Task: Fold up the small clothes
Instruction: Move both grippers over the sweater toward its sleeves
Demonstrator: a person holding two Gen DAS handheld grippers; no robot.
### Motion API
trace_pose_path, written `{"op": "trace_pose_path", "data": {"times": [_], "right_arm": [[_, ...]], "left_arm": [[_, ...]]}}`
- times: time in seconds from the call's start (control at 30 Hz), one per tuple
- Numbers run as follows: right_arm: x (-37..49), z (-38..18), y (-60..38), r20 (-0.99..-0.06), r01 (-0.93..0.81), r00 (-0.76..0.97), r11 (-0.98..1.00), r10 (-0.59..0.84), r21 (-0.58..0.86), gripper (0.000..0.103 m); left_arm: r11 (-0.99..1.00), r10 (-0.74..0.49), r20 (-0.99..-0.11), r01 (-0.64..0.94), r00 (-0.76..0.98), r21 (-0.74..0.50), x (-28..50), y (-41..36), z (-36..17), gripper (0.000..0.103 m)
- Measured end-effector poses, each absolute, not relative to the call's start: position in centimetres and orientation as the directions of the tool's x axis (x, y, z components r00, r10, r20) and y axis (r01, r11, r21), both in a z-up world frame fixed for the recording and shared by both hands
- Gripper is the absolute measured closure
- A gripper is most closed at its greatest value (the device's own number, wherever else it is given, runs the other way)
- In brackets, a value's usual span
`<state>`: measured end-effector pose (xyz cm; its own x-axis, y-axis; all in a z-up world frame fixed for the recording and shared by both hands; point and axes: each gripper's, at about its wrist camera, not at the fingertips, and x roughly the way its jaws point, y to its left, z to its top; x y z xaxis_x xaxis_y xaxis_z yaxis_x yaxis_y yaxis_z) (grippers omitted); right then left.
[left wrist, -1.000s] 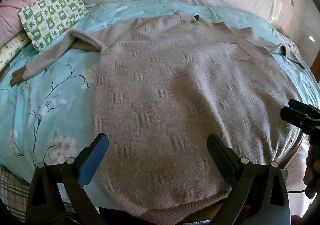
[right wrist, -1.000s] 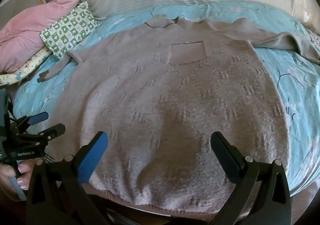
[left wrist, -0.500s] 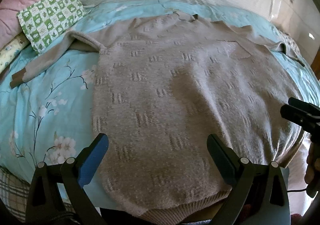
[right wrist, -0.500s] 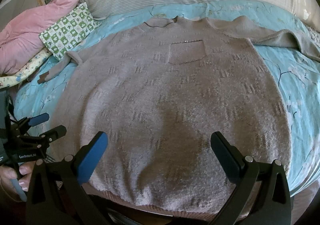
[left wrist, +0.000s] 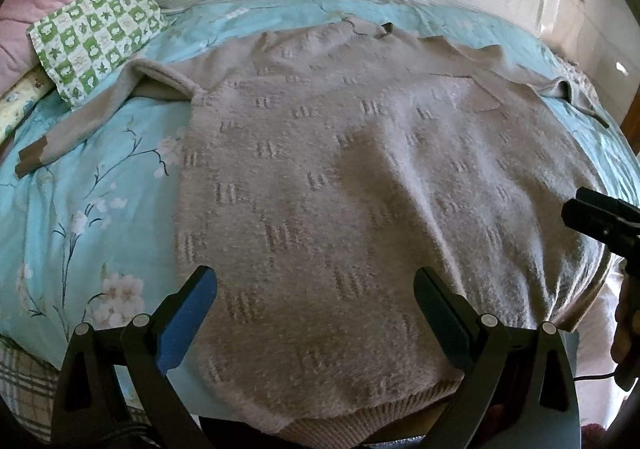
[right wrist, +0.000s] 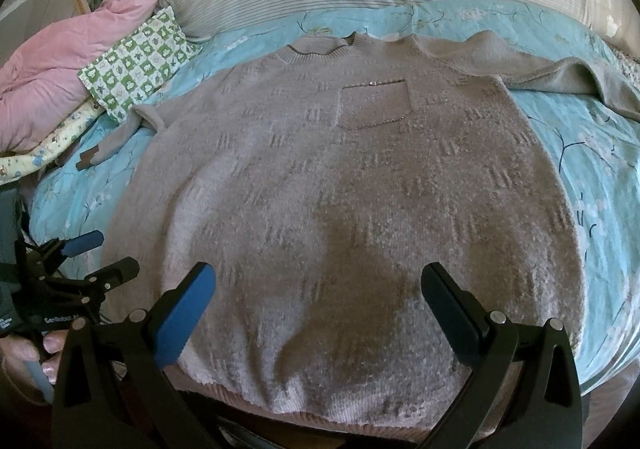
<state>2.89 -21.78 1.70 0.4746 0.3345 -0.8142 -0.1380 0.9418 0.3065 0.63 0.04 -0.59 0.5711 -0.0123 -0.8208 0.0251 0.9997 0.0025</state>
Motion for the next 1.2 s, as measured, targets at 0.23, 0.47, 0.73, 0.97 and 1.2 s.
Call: {"op": "trace_pose_path", "data": {"times": [0.23, 0.47, 0.73, 0.97, 1.2], "right_arm": [[3.6, 1.5, -22.1, -0.813, -0.123, 0.475, 0.94, 0.336, 0.317, 0.001], [5.0, 1.3, -22.6, -0.809, -0.116, 0.478, 0.938, 0.342, 0.327, 0.001], [6.8, 1.5, -23.8, -0.803, -0.097, 0.489, 0.936, 0.34, 0.338, 0.001], [9.8, 2.5, -25.3, -0.789, -0.116, 0.502, 0.931, 0.355, 0.345, 0.001], [17.6, 3.4, -27.0, -0.772, -0.16, 0.529, 0.935, 0.352, 0.316, 0.001]], "left_arm": [[1.0, -0.018, -0.817, 0.025, 0.576, -0.004, 1.2, 0.1, -0.7, 0.004], [1.0, -0.008, -0.834, 0.018, 0.551, 0.003, 2.6, 1.0, -0.9, 0.004], [0.999, -0.023, -0.833, 0.036, 0.552, -0.004, 4.7, 1.4, -0.9, 0.004], [0.999, -0.02, -0.82, 0.052, 0.572, 0.012, 9.5, 3.4, 0.9, 0.004], [0.993, -0.075, -0.786, 0.117, 0.613, -0.003, 19.5, 7.1, 3.9, 0.004]]}}
